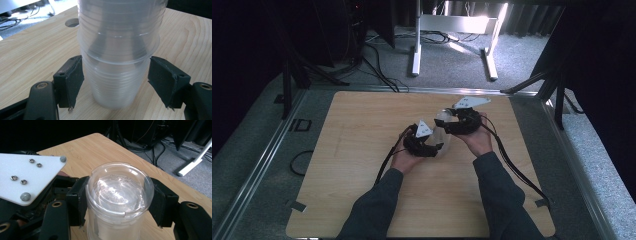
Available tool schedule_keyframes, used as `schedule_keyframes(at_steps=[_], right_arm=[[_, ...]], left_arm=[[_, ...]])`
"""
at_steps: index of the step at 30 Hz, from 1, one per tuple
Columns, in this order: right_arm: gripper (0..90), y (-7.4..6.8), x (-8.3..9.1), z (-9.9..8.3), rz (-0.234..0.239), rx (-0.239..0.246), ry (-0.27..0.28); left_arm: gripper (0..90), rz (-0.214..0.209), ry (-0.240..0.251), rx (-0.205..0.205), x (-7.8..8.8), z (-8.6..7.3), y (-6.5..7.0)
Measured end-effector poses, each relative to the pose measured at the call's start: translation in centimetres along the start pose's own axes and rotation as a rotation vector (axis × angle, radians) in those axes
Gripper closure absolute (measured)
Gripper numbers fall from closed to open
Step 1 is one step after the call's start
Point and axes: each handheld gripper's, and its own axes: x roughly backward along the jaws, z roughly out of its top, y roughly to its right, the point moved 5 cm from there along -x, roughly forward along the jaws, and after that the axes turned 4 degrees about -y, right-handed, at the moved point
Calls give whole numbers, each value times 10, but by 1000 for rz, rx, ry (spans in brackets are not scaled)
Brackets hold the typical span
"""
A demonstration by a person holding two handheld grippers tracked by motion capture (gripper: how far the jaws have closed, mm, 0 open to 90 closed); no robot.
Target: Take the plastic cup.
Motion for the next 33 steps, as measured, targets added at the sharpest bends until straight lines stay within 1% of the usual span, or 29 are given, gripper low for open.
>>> schedule_keyframes(at_steps=[8, 15, 25, 33], right_arm=[[398, 1, 3, 1, -4, 1, 2], [403, 1, 8, 5, 4, -1, 27], [404, 3, 14, 8, 7, -3, 43], [404, 0, 19, 16, 10, 4, 60]], left_arm=[[288, -1, -5, -1, 0, -1, 0], [294, 1, -4, -4, 0, -2, 0], [295, 1, 2, 0, 1, -2, -1], [294, 5, 7, 3, 2, -2, -1]])
